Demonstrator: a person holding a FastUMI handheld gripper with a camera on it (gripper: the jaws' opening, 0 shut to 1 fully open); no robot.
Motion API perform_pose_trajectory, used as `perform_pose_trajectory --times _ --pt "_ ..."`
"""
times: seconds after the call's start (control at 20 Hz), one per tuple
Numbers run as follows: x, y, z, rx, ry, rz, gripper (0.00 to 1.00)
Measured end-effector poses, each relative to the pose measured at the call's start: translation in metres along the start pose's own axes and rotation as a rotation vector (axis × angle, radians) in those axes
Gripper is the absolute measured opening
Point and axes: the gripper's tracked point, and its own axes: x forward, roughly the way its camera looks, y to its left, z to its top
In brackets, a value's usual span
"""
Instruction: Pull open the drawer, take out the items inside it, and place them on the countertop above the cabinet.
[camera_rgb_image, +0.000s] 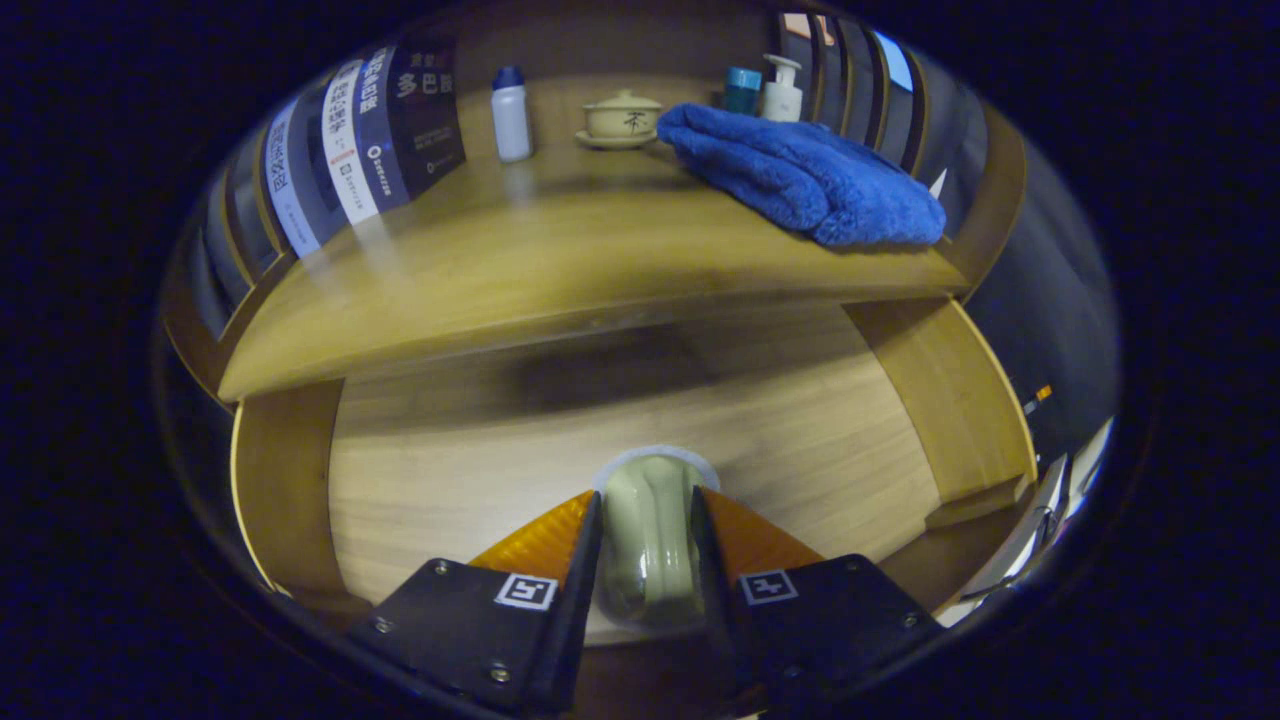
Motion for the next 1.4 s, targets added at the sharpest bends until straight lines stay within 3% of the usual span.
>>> perform_pose_trajectory --times 0.1,0.3,0.55,0.85,1.1,1.4 --pt "0.0 -0.003 0.004 0.01 -0.018 0.004 0.52" --pt "0.0 -0.009 0.007 0.042 -0.045 0.002 0.19" --pt "-0.004 -0.014 0.007 0.04 -0.111 -0.019 0.19" --pt "-0.047 -0.023 0.029 0.079 -0.259 0.005 0.19" --pt "-0.099 -0.039 0.06 0.12 -0.402 -0.016 0.19" --pt "-0.135 -0.023 0.117 0.103 -0.555 0.042 0.19"
